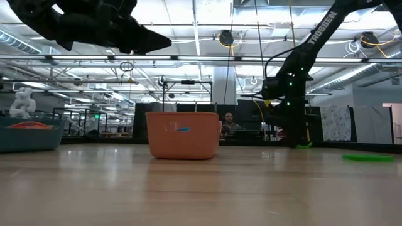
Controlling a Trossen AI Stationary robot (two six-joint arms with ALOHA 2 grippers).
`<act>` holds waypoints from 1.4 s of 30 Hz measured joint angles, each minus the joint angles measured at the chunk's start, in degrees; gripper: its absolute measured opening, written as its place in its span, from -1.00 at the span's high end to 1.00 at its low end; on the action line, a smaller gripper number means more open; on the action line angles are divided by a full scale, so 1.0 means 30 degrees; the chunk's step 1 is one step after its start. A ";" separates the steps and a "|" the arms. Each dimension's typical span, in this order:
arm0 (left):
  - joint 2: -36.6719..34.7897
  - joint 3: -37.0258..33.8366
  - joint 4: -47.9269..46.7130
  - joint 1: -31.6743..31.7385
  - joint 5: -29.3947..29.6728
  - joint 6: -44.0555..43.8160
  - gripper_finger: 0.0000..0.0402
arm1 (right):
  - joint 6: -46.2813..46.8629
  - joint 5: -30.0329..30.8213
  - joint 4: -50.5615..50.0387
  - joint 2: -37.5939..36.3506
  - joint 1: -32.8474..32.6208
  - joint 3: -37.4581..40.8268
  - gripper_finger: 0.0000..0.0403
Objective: Sort rubber bands into baskets
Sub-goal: Put the green rubber band into the green bin
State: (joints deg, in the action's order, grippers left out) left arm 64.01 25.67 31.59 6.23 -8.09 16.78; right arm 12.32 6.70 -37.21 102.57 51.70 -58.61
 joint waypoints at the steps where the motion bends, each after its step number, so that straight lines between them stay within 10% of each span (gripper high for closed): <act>1: 0.0000 0.0000 -0.0001 -0.0006 -0.0195 0.0000 0.46 | -0.0097 0.0065 -0.0070 0.0007 0.0000 0.0000 0.83; 10: 0.0031 0.0000 0.0029 -0.0024 -0.0974 -0.0217 0.46 | -0.0477 0.0119 -0.1225 -0.1192 -0.0721 0.0109 0.99; 21: 0.3010 0.0007 0.4164 -0.0238 -0.5261 -0.0482 0.46 | 0.0809 -0.6511 -0.0089 -0.6168 -0.5927 0.0073 1.00; 42: 0.9571 0.1385 1.0501 -0.1672 -0.2866 -0.0430 0.46 | 0.4260 -0.8344 0.9861 -0.6544 -1.8186 0.0036 1.00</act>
State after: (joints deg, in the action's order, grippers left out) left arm 92.72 29.83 63.09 1.21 -16.68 15.48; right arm 25.10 -18.33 -7.63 82.94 -2.86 -58.50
